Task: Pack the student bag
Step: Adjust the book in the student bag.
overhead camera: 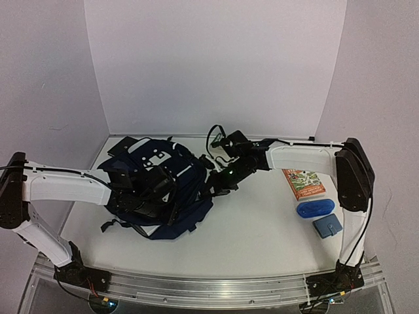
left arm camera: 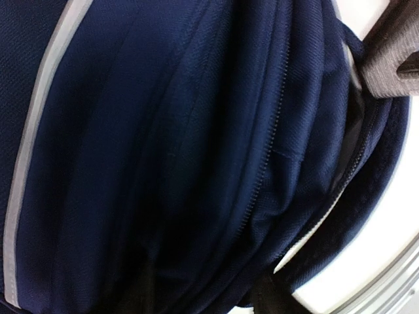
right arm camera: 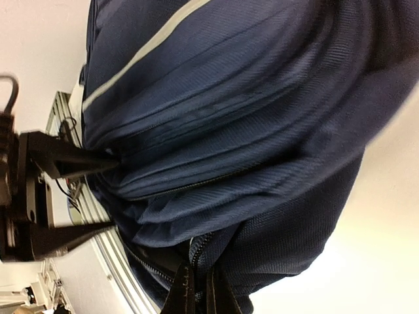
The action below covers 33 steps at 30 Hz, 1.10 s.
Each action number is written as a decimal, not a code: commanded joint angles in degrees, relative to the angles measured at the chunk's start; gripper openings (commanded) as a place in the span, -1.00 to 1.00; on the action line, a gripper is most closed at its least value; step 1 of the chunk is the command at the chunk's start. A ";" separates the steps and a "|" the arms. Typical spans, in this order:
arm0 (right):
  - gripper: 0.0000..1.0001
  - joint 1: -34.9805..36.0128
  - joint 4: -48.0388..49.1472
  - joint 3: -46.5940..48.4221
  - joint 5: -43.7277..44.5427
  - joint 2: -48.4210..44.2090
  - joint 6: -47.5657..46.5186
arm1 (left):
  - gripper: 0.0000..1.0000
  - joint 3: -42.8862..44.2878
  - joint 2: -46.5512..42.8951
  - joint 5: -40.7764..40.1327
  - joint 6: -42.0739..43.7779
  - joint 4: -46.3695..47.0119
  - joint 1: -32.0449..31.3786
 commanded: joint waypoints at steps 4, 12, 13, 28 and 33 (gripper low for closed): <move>-1.00 -2.71 2.30 -0.93 1.65 -3.22 -4.69 | -0.76 3.38 -0.91 2.29 3.70 -0.29 2.23; -1.00 -5.48 2.13 1.26 7.92 0.88 -5.60 | -0.99 8.77 -11.18 0.50 4.38 -1.28 2.44; -1.00 -5.63 2.03 2.02 8.88 1.20 -5.68 | -0.99 9.50 -12.02 0.21 4.49 -1.29 2.54; -1.00 -5.76 1.62 6.49 7.66 2.67 -6.63 | -0.93 13.21 -5.47 6.91 8.09 1.41 3.17; -1.00 -5.82 1.70 3.80 5.90 3.33 -6.18 | -0.58 10.00 -1.30 8.03 7.32 3.73 3.77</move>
